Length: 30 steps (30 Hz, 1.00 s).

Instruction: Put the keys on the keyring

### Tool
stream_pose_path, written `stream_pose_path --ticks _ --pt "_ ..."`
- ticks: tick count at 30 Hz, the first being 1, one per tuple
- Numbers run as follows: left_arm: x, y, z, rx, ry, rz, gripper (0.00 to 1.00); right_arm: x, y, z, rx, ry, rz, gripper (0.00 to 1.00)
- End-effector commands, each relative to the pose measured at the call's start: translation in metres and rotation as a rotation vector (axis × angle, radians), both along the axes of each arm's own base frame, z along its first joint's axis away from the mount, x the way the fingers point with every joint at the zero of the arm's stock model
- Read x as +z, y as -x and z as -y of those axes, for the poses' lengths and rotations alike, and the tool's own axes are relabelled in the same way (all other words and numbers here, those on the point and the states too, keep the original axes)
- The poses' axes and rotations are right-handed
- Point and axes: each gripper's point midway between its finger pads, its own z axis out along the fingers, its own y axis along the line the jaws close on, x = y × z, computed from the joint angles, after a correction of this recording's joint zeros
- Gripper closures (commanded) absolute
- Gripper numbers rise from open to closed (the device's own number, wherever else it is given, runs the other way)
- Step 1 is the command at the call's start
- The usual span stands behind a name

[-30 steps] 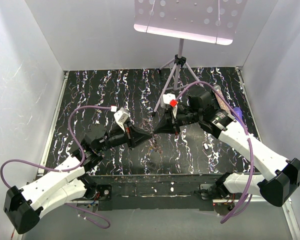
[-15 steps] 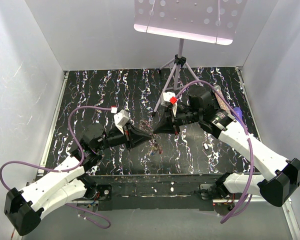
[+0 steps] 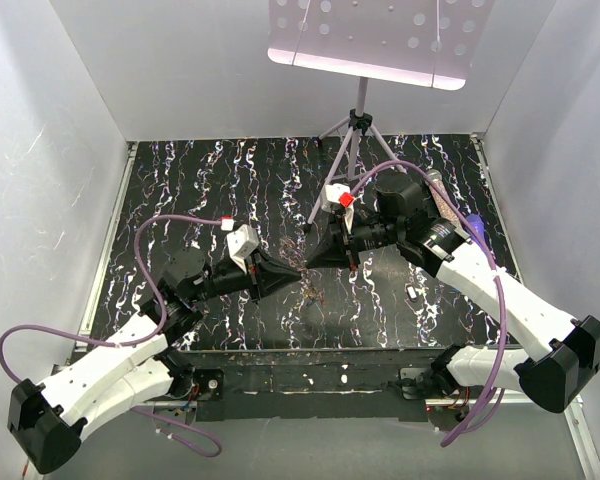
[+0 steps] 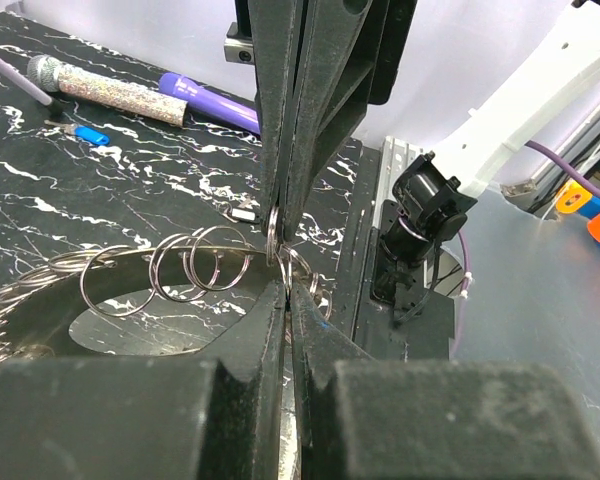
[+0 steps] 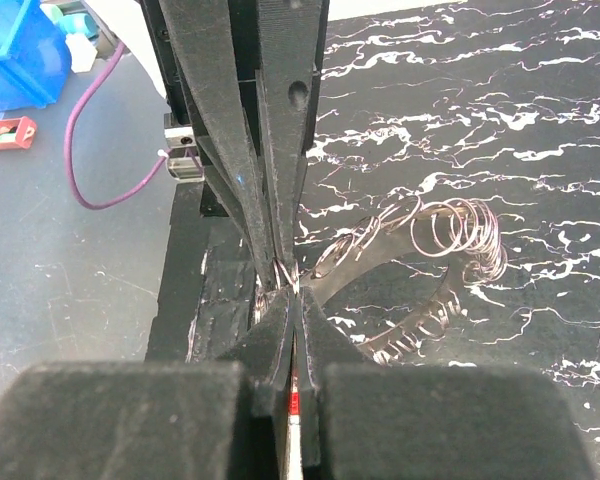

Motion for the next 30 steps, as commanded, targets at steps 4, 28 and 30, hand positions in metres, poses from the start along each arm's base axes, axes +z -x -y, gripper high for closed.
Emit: stream_pose_path --ticks 4,28,30 --pt "-0.006 0.008 -0.012 0.028 0.014 0.027 1.0 0.018 -0.009 -0.001 -0.029 -0.056 0.079 0.99" --pt "0.004 0.007 -0.009 0.017 0.066 0.097 0.92 0.018 -0.002 -0.005 0.002 -0.067 0.036 0.99" --pt "0.006 0.004 -0.012 0.043 0.073 0.081 0.73 0.017 -0.001 -0.004 0.004 -0.062 0.041 0.99"
